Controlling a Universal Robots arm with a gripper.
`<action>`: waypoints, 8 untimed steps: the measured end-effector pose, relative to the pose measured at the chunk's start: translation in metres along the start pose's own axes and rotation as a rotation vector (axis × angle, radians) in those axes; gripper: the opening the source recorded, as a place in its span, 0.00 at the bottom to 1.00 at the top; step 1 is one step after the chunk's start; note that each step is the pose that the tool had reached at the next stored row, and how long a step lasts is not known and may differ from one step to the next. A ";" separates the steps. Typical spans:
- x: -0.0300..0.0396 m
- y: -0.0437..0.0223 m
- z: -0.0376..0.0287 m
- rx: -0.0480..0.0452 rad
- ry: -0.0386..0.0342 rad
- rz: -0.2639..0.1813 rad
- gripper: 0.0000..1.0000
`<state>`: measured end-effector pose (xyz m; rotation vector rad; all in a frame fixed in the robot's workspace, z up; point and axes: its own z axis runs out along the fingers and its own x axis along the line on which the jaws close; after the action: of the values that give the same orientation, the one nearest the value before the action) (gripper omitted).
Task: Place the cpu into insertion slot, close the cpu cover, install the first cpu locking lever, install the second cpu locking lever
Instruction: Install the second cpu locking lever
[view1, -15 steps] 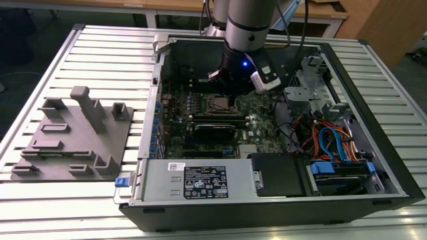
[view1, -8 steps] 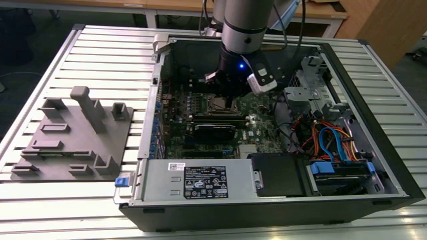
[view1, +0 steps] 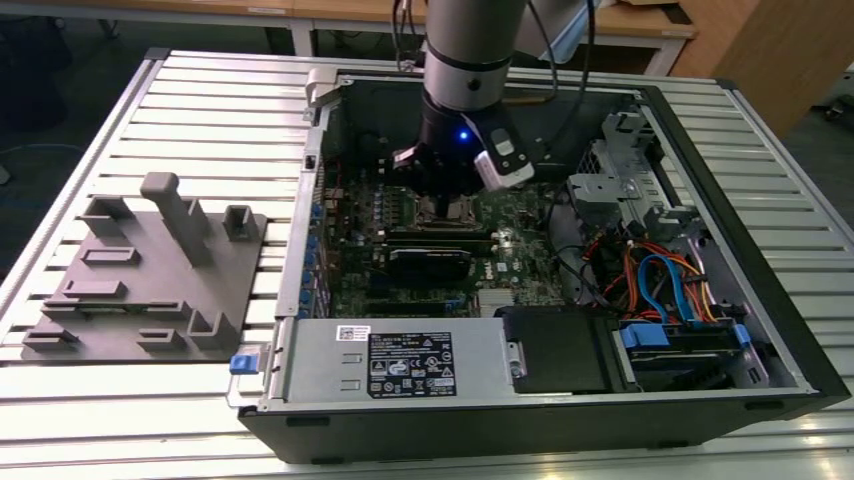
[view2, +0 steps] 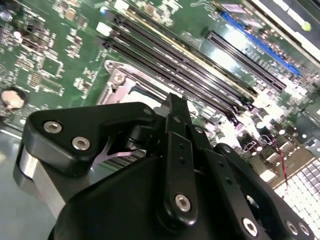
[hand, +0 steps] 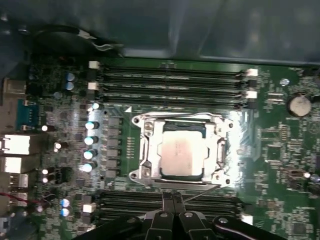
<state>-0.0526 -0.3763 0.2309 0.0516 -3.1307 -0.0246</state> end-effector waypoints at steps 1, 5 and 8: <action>0.0020 0.0000 0.0005 0.0001 0.0001 0.000 0.10; 0.0026 0.0001 0.0015 -0.0021 0.0000 0.000 0.10; 0.0026 0.0001 0.0017 -0.0036 -0.0001 0.000 0.10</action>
<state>-0.0552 -0.3763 0.2292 0.0516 -3.1307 -0.0303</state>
